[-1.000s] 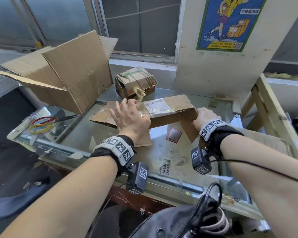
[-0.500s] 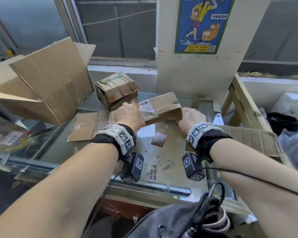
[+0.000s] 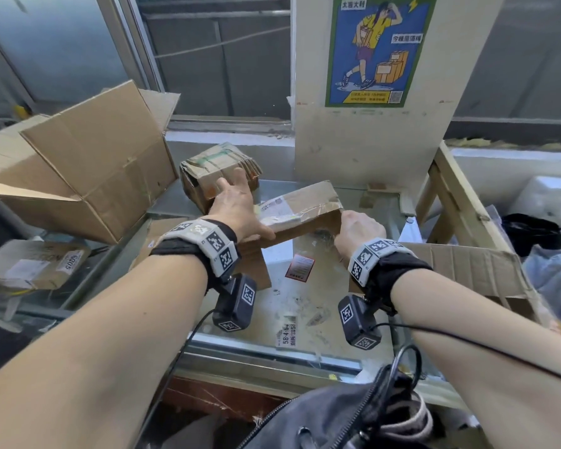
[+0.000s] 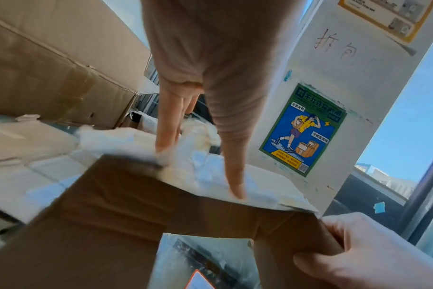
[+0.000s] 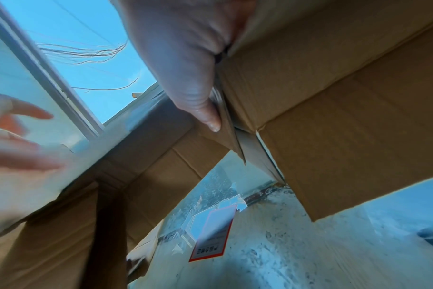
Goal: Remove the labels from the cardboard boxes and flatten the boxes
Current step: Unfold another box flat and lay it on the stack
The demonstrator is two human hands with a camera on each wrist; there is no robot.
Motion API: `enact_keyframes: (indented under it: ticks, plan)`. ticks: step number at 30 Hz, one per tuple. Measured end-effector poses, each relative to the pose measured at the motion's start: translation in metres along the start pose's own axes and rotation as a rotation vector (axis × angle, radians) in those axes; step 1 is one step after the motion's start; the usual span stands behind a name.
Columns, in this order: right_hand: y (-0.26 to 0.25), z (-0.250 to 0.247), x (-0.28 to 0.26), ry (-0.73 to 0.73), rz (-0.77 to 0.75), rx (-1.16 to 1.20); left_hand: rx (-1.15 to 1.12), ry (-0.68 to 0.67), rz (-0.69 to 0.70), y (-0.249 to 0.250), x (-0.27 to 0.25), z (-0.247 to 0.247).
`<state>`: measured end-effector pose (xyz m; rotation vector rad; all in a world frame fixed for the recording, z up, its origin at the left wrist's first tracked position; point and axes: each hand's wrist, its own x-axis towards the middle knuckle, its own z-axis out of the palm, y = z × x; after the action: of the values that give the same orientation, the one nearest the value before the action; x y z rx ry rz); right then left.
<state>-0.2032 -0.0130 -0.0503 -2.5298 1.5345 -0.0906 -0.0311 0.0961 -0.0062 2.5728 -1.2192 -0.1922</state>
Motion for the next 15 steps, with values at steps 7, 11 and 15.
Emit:
enact_keyframes:
  ticks: [7,11,15]
  plan:
    - [-0.004,-0.001,-0.005,0.016,-0.05,-0.03,0.314,0.003,0.089,0.016,-0.008,0.007]
    - [-0.007,0.001,-0.011,0.105,-0.14,-0.066,0.216,0.027,0.262,0.038,-0.011,0.026]
    - [-0.008,0.006,-0.013,0.211,-0.219,-0.042,0.168,0.01,0.308,0.058,-0.016,0.039]
